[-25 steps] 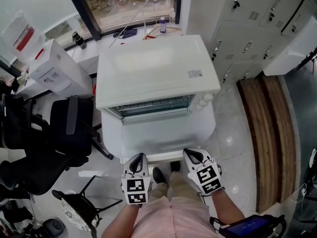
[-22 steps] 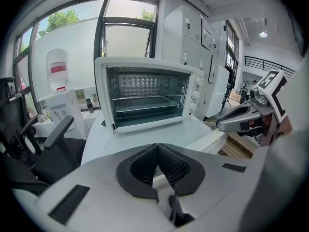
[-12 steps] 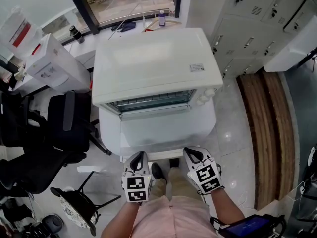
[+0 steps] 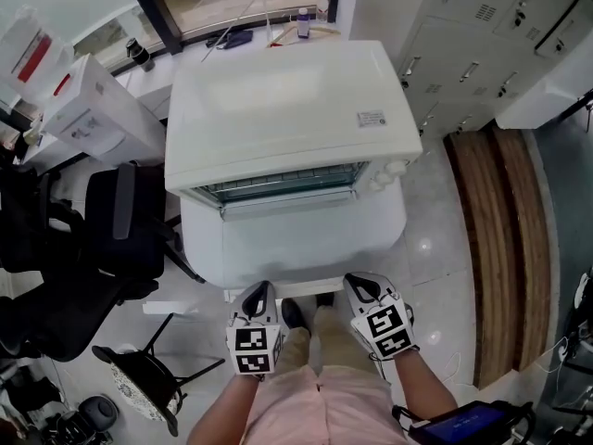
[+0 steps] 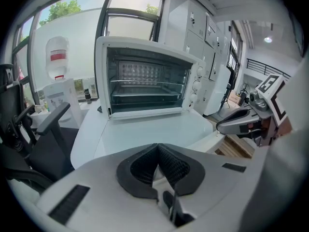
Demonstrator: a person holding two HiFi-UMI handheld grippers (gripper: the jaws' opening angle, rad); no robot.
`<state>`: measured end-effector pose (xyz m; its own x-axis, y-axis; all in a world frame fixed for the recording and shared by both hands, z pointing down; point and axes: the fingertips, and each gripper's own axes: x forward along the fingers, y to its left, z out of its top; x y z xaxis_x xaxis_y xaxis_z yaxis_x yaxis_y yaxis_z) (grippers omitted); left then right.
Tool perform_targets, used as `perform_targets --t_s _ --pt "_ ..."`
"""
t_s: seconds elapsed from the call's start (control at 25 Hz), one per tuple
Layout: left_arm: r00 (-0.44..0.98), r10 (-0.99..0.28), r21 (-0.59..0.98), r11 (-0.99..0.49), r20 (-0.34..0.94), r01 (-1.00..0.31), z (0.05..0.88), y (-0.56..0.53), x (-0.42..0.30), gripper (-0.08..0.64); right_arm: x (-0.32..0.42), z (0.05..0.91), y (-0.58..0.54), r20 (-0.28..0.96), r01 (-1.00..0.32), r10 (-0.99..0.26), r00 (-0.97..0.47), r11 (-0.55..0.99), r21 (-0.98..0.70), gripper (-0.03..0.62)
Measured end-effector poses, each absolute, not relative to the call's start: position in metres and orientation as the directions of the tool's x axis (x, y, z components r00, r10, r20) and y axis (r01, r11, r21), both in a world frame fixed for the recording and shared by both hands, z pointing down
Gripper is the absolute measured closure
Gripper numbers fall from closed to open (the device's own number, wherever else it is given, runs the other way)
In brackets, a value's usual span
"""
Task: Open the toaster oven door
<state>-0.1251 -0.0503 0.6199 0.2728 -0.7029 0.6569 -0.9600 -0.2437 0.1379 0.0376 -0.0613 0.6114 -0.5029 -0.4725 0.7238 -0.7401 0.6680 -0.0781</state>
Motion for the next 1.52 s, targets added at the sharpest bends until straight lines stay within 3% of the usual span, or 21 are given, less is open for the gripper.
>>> perform_targets --t_s 1.52 --pt "0.321 -0.588 0.160 -0.309 0.742 -0.938 0.688 -0.041 -0.122 0.548 0.043 0.684 -0.056 0.797 -0.732 -0.369 -0.478 0.669 -0.128 0.591"
